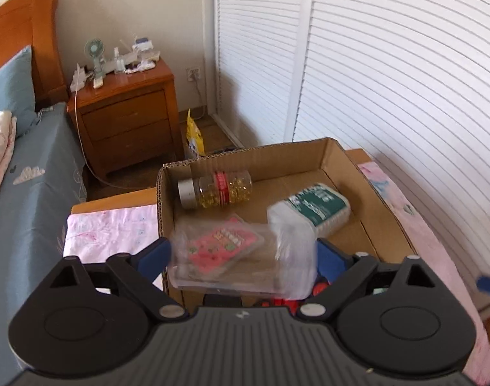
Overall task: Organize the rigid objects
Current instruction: 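Lower clear jar into the box and open the left tool, then grasp black digital scale with left tool while right tool approaches grey toy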
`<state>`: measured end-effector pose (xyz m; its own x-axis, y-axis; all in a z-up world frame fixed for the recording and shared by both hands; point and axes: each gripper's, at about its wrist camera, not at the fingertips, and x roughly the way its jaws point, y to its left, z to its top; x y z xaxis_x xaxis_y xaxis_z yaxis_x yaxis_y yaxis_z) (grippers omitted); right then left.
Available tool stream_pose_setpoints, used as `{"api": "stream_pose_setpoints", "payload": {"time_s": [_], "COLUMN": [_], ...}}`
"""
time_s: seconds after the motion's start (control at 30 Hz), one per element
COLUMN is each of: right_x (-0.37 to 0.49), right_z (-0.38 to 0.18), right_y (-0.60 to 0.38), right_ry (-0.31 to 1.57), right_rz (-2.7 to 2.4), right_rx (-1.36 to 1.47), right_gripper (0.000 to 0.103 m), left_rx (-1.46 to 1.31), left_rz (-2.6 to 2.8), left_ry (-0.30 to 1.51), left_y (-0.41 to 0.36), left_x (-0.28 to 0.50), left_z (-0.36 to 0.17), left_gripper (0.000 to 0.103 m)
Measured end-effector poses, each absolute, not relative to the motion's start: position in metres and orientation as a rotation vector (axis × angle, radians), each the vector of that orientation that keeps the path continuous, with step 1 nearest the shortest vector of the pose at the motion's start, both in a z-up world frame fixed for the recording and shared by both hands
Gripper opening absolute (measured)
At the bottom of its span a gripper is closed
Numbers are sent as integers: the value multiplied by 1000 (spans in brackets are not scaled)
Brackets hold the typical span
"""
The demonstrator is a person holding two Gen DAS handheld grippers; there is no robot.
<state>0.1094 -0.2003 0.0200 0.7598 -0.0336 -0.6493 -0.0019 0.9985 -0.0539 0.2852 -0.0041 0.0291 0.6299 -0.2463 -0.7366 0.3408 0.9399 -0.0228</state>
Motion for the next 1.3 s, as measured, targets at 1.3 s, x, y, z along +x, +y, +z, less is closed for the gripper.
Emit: {"api": "stream_pose_setpoints", "payload": {"time_s": [1.3], "right_x": [136], "right_z": [-59], "right_y": [-191], "right_ry": [797], "right_rz": [-50], "right_rx": [17], "right_gripper": [103], "left_rx": [48], "left_rz": [-295], "left_ry": [878], "left_y": [38], "left_x": [157], "left_z": [-21], "left_gripper": [101]}}
